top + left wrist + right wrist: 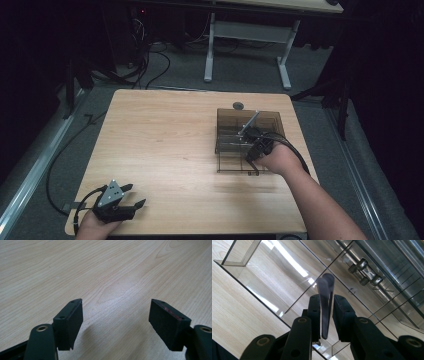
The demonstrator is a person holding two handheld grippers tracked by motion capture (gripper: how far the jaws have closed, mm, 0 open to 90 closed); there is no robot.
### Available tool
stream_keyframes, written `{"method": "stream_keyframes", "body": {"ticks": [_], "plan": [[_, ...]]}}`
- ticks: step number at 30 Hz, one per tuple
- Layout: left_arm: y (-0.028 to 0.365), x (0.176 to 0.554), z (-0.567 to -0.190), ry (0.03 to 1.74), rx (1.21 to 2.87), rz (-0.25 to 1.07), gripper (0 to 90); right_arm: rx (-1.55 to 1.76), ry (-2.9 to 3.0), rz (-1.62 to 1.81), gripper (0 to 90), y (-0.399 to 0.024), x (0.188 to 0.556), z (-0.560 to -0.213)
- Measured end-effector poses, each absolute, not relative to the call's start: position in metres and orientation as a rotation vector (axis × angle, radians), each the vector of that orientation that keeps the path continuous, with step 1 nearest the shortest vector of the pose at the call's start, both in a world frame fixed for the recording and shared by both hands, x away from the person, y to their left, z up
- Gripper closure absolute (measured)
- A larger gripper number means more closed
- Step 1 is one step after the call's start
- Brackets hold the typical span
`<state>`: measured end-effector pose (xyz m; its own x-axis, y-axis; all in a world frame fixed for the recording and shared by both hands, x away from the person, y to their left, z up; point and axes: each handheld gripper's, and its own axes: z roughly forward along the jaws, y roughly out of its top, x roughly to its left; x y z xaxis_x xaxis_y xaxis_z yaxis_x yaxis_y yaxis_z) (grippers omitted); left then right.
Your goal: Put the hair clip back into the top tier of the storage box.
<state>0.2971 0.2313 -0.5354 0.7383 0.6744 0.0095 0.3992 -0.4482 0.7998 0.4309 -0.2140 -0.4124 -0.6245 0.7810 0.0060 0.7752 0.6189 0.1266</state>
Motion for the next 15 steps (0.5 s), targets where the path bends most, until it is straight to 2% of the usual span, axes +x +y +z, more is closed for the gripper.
{"method": "stream_keyframes", "body": {"ticks": [15], "plan": [[0.2312,0.2972,-0.5353,0.809,2.098,0.417,27.9,1.365,2.775,0.193,77.7,-0.2169,0.4252,-0.4069]]}}
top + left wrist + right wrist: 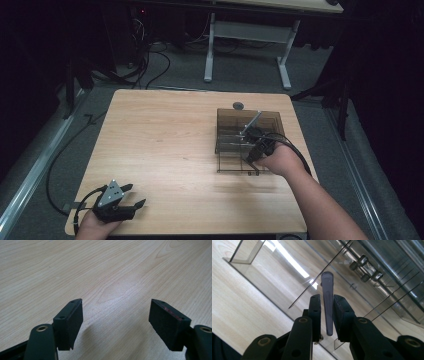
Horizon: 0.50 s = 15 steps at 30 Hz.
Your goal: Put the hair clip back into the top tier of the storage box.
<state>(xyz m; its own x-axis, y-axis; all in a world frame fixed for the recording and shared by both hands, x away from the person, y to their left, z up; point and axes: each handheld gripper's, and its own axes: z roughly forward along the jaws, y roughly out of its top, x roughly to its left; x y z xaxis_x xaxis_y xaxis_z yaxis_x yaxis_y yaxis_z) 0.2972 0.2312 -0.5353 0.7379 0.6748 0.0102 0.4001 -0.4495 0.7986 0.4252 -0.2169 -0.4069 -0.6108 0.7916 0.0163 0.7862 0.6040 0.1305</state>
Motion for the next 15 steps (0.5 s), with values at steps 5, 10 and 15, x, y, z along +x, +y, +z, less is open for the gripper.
{"method": "stream_keyframes", "body": {"ticks": [5,10,15], "plan": [[0.231,0.297,-0.535,0.808,2.097,0.417,27.9,1.354,2.777,0.219,80.6,-0.220,0.417,-0.402],[0.231,0.297,-0.535,0.808,2.098,0.417,27.9,1.365,2.773,0.248,83.1,-0.226,0.405,-0.396],[0.231,0.297,-0.535,0.808,2.099,0.417,27.9,1.378,2.765,0.272,84.2,-0.230,0.392,-0.395]]}}
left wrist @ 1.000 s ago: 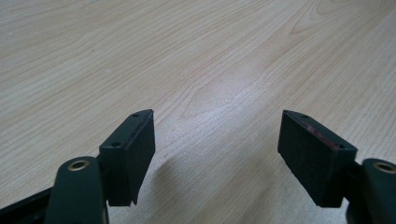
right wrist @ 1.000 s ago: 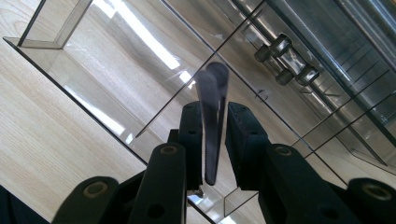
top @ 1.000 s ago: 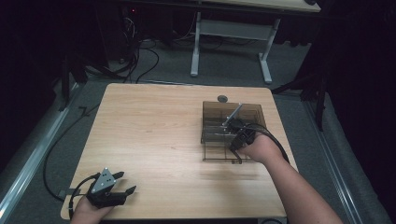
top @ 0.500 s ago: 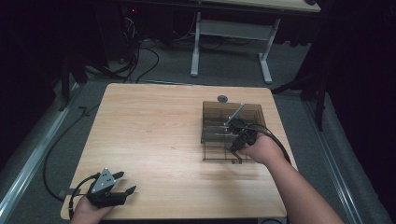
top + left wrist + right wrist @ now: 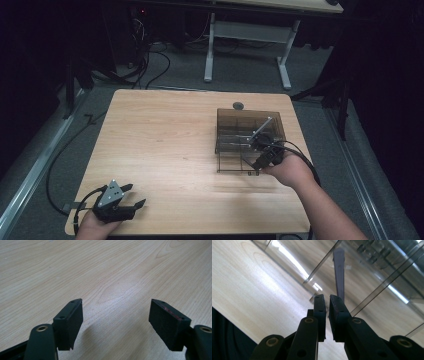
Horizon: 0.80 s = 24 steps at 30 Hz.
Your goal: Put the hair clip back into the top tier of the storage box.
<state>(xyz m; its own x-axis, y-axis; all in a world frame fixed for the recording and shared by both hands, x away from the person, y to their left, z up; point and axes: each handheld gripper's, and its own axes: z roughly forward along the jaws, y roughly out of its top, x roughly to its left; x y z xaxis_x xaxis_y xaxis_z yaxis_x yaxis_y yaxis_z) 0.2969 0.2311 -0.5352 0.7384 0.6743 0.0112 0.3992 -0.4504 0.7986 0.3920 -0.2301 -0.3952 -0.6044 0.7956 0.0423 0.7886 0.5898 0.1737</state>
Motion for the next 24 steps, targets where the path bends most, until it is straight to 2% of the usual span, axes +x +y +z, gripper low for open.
{"method": "stream_keyframes", "body": {"ticks": [14,24], "plan": [[0.231,0.297,-0.535,0.813,2.096,0.426,27.9,1.384,2.740,0.334,81.2,-0.233,0.355,-0.412],[0.231,0.297,-0.535,0.814,2.096,0.428,27.9,1.419,2.715,0.388,76.8,-0.240,0.345,-0.434]]}}
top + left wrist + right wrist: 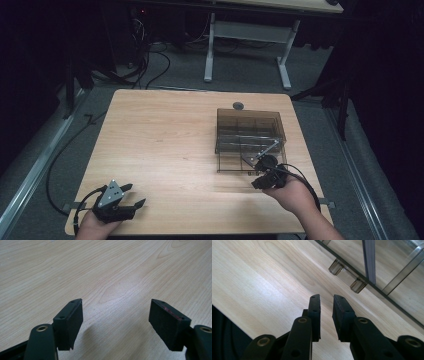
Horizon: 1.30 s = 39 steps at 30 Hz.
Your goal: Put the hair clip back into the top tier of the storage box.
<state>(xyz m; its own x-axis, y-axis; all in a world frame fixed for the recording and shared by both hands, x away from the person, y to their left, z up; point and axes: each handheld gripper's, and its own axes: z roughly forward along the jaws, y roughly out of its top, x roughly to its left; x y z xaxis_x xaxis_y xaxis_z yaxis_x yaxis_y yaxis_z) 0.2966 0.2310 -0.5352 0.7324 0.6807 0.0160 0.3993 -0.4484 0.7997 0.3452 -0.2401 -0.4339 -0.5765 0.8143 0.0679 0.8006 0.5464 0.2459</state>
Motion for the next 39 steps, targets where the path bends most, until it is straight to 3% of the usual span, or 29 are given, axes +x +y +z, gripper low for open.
{"method": "stream_keyframes", "body": {"ticks": [17,39], "plan": [[0.232,0.297,-0.535,0.818,2.085,0.425,27.8,1.369,2.582,0.614,67.8,-0.236,0.324,-0.472],[0.234,0.295,-0.535,0.823,2.044,0.445,27.4,1.307,2.103,1.248,55.9,-0.251,0.288,-0.527]]}}
